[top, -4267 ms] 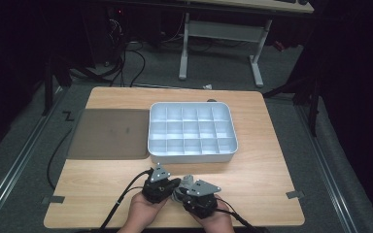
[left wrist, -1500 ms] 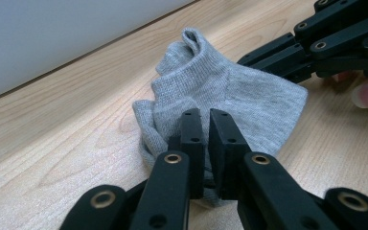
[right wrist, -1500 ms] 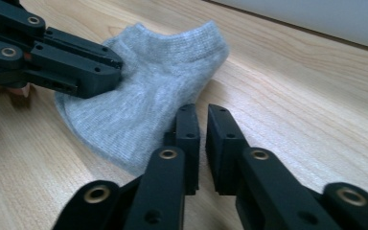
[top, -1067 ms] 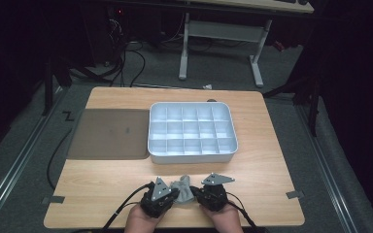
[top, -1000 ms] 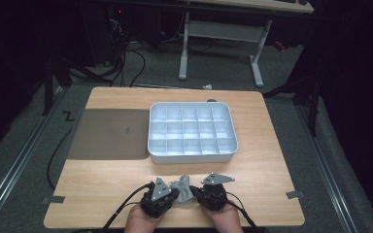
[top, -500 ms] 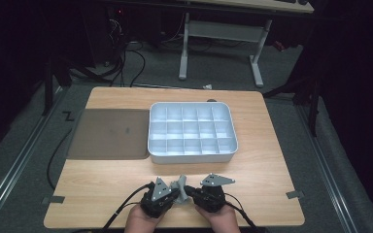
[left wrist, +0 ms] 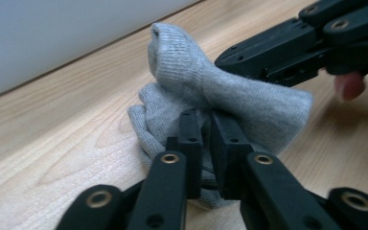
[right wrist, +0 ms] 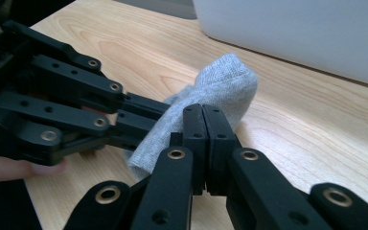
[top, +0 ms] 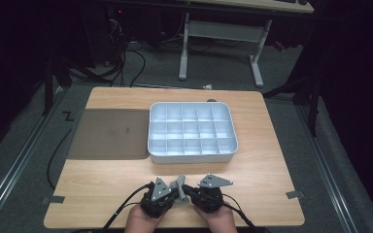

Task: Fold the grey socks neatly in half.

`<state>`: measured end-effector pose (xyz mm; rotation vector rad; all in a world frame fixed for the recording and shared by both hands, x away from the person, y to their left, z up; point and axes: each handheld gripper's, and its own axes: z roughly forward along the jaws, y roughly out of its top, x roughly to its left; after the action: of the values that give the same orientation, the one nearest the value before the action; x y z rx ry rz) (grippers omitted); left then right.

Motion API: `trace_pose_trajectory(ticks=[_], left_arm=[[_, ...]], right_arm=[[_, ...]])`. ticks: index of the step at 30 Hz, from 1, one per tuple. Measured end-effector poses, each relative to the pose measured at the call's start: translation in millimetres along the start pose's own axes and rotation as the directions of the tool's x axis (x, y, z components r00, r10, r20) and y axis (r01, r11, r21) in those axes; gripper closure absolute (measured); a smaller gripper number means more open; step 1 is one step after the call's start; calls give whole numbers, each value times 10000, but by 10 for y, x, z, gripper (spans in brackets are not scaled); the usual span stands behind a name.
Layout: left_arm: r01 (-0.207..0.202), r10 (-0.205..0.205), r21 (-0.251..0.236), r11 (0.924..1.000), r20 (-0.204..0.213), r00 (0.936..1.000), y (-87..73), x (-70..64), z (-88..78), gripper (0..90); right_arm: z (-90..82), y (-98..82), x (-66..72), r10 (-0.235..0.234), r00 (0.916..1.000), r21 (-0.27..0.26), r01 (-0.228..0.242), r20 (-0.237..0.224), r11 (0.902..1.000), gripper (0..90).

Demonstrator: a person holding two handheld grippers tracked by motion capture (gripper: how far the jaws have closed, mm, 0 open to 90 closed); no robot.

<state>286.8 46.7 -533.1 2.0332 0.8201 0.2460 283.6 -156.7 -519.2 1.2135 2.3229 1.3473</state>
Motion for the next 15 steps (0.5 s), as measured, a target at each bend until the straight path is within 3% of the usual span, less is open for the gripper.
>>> trace_pose_trajectory(ticks=[4,9,15], left_arm=[[594,-583,-398,9974,276,9979,-8,56,-34,766],[815,-786,-749,9939,404,9961,8,82,-93,750],[941,-929,-1015,9904,159,9955,14,156,-199,740]], right_arm=[[-9,-17,-46,112,9998,37,-113,162,9999,891],[-10,-28,-62,163,9995,65,-165,275,9998,887],[-5,-37,-62,105,9995,95,-108,312,9999,883]])
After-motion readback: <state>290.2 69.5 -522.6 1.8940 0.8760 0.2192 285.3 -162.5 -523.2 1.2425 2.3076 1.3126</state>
